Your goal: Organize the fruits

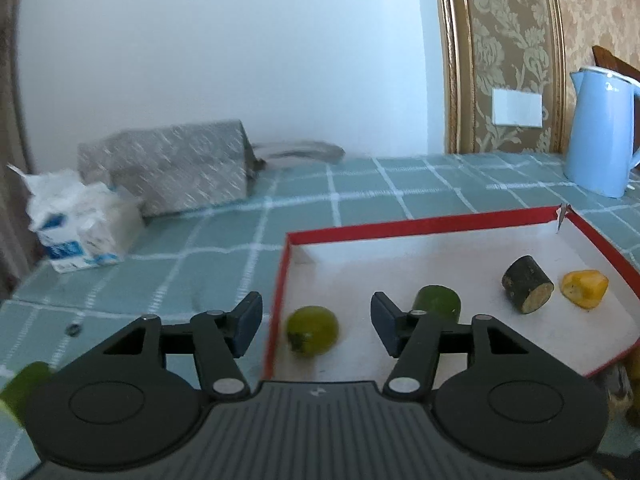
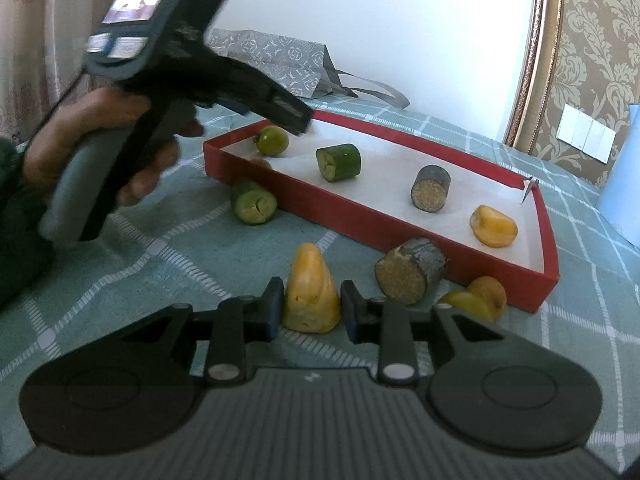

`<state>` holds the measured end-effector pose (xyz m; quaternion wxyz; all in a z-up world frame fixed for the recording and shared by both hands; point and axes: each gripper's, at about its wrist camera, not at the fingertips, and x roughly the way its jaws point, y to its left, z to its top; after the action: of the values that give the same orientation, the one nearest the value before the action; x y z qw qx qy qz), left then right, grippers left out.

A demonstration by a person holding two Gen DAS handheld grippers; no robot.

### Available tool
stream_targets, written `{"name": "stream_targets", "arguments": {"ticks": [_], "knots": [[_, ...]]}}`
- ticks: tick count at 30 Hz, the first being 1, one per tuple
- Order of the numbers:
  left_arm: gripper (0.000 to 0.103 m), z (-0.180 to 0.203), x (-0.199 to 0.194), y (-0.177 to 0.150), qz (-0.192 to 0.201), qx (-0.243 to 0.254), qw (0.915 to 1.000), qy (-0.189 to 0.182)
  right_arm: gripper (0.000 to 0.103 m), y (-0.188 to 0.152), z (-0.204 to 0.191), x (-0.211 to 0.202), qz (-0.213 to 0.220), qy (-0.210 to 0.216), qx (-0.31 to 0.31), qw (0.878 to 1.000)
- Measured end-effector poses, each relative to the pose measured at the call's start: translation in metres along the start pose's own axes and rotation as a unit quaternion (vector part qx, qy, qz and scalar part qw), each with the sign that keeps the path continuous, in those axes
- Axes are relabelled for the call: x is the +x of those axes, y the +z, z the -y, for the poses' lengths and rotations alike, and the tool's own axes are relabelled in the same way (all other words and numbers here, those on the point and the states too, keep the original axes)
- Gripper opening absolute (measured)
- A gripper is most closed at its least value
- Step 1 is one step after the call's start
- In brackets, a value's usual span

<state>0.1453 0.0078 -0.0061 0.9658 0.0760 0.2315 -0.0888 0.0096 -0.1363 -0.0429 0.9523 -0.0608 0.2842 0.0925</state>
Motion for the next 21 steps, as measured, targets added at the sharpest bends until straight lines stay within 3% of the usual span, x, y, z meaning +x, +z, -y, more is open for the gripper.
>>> {"name": "stream_targets", "arguments": {"ticks": [5,8,11,21], "knots": [[0.068,-0.014,-0.024,-0.014,0.015,-0.029,0.9992,0.022,0.029,-0.001,-0.003,-0.001,0.001,-0.002,-0.003,1.0],[0.068,-0.021,-0.03,-0.024,-0.002,-0.04,0.9987,0.032,0.029,-0.001,-0.004,-0.001,0.001,-0.003,-0.004,1.0],[0.068,-0.028,-0.035,-0.032,-0.022,-0.056,0.9979,0.024,0.029,-0.001,-0.004,-0.001,0.001,-0.004,-0.004,1.0],[0.072,-0.041,-0.056,-0.052,-0.028,-0.089,0.9956,0.004,0.029,-0.001,-0.004,-0.002,0.001,-0.003,-0.004,1.0]]}}
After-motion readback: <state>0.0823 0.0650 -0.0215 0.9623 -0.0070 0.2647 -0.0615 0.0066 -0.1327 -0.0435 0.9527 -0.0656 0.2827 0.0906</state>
